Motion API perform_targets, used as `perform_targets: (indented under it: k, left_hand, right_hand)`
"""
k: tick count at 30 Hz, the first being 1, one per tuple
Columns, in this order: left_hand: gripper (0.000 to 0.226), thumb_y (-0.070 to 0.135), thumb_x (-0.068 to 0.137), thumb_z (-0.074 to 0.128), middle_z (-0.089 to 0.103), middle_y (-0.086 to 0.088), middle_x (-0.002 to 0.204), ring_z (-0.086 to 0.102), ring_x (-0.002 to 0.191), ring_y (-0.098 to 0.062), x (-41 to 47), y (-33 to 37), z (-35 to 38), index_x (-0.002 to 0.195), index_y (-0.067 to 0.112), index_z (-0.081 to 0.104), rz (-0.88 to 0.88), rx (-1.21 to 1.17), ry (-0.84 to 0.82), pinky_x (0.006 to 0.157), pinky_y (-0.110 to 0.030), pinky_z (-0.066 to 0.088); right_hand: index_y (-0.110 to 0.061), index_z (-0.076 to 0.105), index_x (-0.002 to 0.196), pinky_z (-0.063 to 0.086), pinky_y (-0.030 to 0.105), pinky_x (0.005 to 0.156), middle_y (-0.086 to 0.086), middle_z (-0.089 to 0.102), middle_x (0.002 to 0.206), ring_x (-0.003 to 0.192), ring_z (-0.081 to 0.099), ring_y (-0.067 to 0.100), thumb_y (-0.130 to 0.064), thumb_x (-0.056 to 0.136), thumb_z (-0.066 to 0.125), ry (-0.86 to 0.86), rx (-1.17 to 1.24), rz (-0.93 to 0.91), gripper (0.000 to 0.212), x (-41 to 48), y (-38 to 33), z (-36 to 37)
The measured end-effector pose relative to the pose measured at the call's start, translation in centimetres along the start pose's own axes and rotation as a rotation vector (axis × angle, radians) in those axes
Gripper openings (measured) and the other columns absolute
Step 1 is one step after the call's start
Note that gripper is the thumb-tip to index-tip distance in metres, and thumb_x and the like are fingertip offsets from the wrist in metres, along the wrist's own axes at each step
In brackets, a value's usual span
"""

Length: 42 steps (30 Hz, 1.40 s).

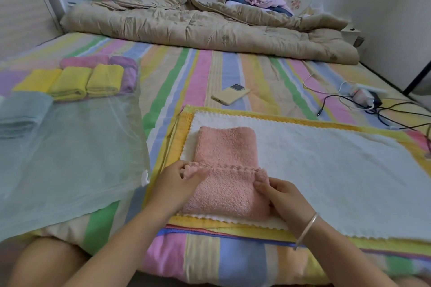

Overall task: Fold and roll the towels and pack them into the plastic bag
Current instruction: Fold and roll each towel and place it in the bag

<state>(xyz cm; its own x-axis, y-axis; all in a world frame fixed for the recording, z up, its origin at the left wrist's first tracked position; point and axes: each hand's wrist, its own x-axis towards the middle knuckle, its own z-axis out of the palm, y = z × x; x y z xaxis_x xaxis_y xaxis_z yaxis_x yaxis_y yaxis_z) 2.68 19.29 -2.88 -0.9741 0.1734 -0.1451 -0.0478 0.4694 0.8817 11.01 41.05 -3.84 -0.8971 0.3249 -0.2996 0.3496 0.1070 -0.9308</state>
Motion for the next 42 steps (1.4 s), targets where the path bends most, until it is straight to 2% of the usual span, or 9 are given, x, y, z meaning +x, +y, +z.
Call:
perform_targets:
  k: [5,9,13,18,21,28,31,39,42]
  left_hand:
    - [0.043,0.04,0.09,0.057,0.054,0.007,0.127,0.056,0.111,-0.011,-2.3,1.1,-0.3,0.129,0.023,0.048,0.671,0.349,0.299,0.095,-0.028,0.046]
    - [0.048,0.035,0.086,0.066,0.048,-0.001,0.146,0.041,0.138,-0.02,-2.4,0.5,0.0,0.13,0.015,0.059,1.23,0.693,0.044,0.112,-0.042,0.034]
    - [0.059,0.037,0.083,0.061,0.039,0.001,0.152,0.035,0.141,-0.015,-1.1,-0.9,0.5,0.138,0.023,0.049,1.102,0.832,-0.174,0.113,-0.04,0.034]
    - [0.056,0.032,0.071,0.058,0.062,0.013,0.125,0.058,0.114,-0.006,0.2,0.7,0.0,0.126,0.029,0.058,1.0,0.703,-0.249,0.098,-0.026,0.045]
    - [0.053,0.044,0.069,0.053,0.068,0.018,0.109,0.06,0.096,0.0,1.7,2.6,-0.2,0.121,0.039,0.059,0.871,0.637,-0.272,0.081,-0.019,0.045]
    - [0.03,0.049,0.079,0.072,0.069,0.014,0.108,0.061,0.103,-0.002,8.5,5.8,-1.2,0.102,0.03,0.071,0.209,0.019,-0.359,0.085,-0.021,0.046]
    - [0.056,0.059,0.071,0.071,0.072,-0.003,0.109,0.067,0.1,-0.021,11.1,5.9,-1.0,0.112,0.02,0.068,-0.138,-0.231,-0.338,0.083,-0.033,0.053]
    - [0.09,0.071,0.049,0.074,0.066,-0.006,0.114,0.063,0.103,-0.025,15.8,4.4,0.2,0.118,0.014,0.06,-0.205,0.113,-0.37,0.09,-0.04,0.051]
    - [0.055,0.058,0.072,0.073,0.06,-0.008,0.086,0.059,0.078,-0.022,16.5,4.7,0.6,0.089,0.008,0.057,-0.122,0.276,-0.357,0.069,-0.031,0.042]
  right_hand:
    - [-0.004,0.072,0.087,0.051,0.051,0.087,0.024,0.07,0.093,0.086,0.065,0.033,-0.021,0.093,0.058,-0.012,0.039,0.113,0.023,0.2,-0.4,-0.3]
    - [0.003,0.068,0.099,0.056,0.042,0.078,0.024,0.07,0.096,0.084,0.066,0.03,-0.016,0.094,0.055,-0.061,0.146,0.17,0.024,0.1,-1.1,-0.4]
    - [-0.004,0.064,0.111,0.059,0.039,0.069,0.021,0.069,0.097,0.078,0.068,0.025,-0.013,0.093,0.057,-0.051,0.171,0.117,0.021,-0.3,-1.5,-0.6]
    - [-0.025,0.043,0.137,0.038,0.023,0.104,-0.008,0.041,0.144,0.134,0.039,0.009,-0.052,0.076,0.07,-0.019,-0.634,-0.851,0.072,-1.0,-1.5,-2.7]
    - [-0.03,0.039,0.14,0.028,0.03,0.113,-0.017,0.04,0.145,0.14,0.03,0.008,-0.059,0.07,0.07,-0.136,-0.977,-0.982,0.082,0.3,-1.1,-2.9]
    - [-0.024,0.058,0.107,0.053,0.033,0.068,-0.009,0.068,0.081,0.073,0.064,0.009,-0.05,0.085,0.061,0.109,-0.408,-0.544,0.034,5.4,-3.8,-2.0]
    - [-0.019,0.06,0.099,0.046,0.026,0.06,-0.006,0.064,0.08,0.071,0.06,0.011,-0.046,0.089,0.056,0.176,-0.354,-0.202,0.029,8.5,-5.1,-1.0]
    - [-0.012,0.054,0.071,0.051,0.032,0.062,0.001,0.059,0.066,0.056,0.059,0.017,-0.053,0.085,0.057,0.204,-0.482,0.083,0.043,10.5,-6.2,-1.3]
    - [-0.009,0.062,0.082,0.059,0.043,0.07,0.008,0.07,0.073,0.055,0.069,0.026,-0.06,0.081,0.059,0.206,-0.419,0.16,0.051,9.9,-6.6,-0.6]
